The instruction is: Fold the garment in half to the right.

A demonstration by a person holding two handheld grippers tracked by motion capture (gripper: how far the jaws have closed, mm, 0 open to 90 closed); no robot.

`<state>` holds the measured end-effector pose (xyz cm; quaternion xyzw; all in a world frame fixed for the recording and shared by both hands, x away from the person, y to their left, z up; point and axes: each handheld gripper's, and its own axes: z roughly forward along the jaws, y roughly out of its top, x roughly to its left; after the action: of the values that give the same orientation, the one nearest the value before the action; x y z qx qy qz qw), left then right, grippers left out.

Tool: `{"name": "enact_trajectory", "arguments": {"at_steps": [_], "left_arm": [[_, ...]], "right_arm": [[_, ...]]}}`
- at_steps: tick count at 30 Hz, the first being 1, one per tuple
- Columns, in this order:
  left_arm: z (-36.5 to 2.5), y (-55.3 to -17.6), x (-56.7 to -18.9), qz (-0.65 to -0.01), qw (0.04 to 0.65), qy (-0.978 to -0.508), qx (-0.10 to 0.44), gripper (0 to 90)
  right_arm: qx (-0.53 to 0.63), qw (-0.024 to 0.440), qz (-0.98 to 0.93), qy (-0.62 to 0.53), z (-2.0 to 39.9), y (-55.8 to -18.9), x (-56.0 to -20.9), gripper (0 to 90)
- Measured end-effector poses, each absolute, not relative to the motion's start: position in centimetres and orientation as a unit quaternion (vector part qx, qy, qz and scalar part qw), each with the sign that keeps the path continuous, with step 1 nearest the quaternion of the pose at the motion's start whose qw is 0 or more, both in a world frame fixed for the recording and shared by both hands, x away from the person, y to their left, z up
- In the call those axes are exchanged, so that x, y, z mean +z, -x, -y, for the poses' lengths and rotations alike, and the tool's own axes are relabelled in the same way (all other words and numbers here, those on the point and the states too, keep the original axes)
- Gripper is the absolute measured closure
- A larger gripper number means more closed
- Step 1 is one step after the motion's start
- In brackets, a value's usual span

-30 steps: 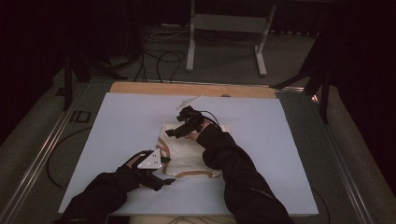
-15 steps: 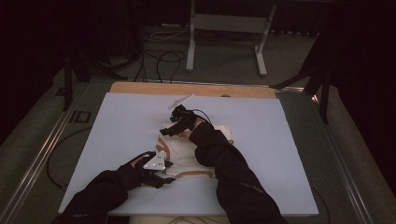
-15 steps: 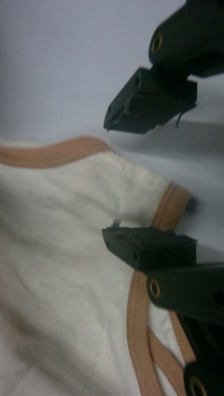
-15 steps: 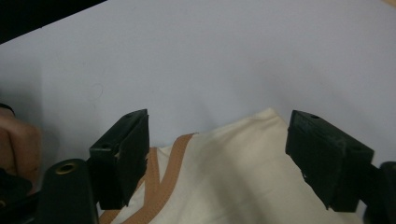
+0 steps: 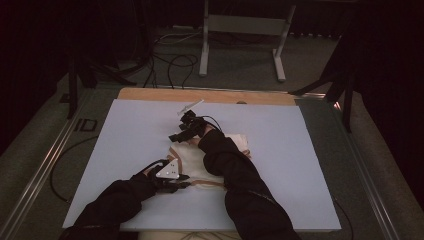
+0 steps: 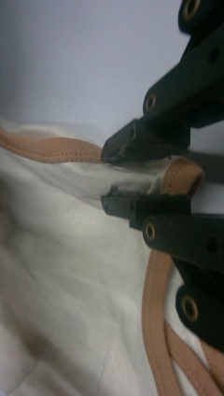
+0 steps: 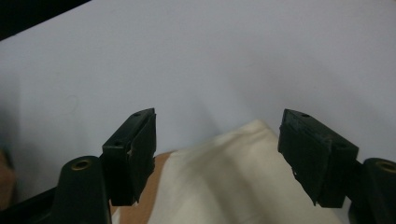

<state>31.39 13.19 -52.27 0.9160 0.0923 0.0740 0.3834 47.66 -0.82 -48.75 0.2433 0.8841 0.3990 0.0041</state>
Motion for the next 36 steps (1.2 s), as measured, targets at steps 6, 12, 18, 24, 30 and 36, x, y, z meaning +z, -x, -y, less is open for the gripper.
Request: {"name": "enact_trajectory", "arguments": {"at_steps": [6, 12, 18, 24, 30, 36], "left_arm": [[-13.1, -31.7, -52.3, -0.096, 0.385, -0.915, 0.074, 83.8], [-13.1, -31.7, -52.3, -0.097, 0.383, -0.916, 0.074, 85.1], [-13.1, -31.8, -52.3, -0.096, 0.38, -0.917, 0.073, 85.7], [-13.0, -31.8, -52.2, -0.094, 0.377, -0.918, 0.073, 86.1], [-12.9, -31.7, -52.2, -0.095, 0.375, -0.919, 0.075, 86.3], [-13.0, -31.8, -52.1, -0.094, 0.373, -0.92, 0.073, 86.7]], "right_arm": [[0.388, 0.016, -0.887, -0.25, 0.2, -48.3, -49.4, 37.8], [0.373, 0.037, -0.891, -0.255, -0.4, -49.0, -50.1, 45.3], [0.364, 0.043, -0.893, -0.262, -1.1, -49.4, -50.2, 51.3], [0.345, 0.048, -0.899, -0.266, -1.5, -49.6, -50.7, 53.7], [0.336, 0.041, -0.9, -0.273, -1.8, -49.7, -51.2, 57.3], [0.321, 0.057, -0.907, -0.264, -2.2, -49.5, -51.5, 66.5]]}}
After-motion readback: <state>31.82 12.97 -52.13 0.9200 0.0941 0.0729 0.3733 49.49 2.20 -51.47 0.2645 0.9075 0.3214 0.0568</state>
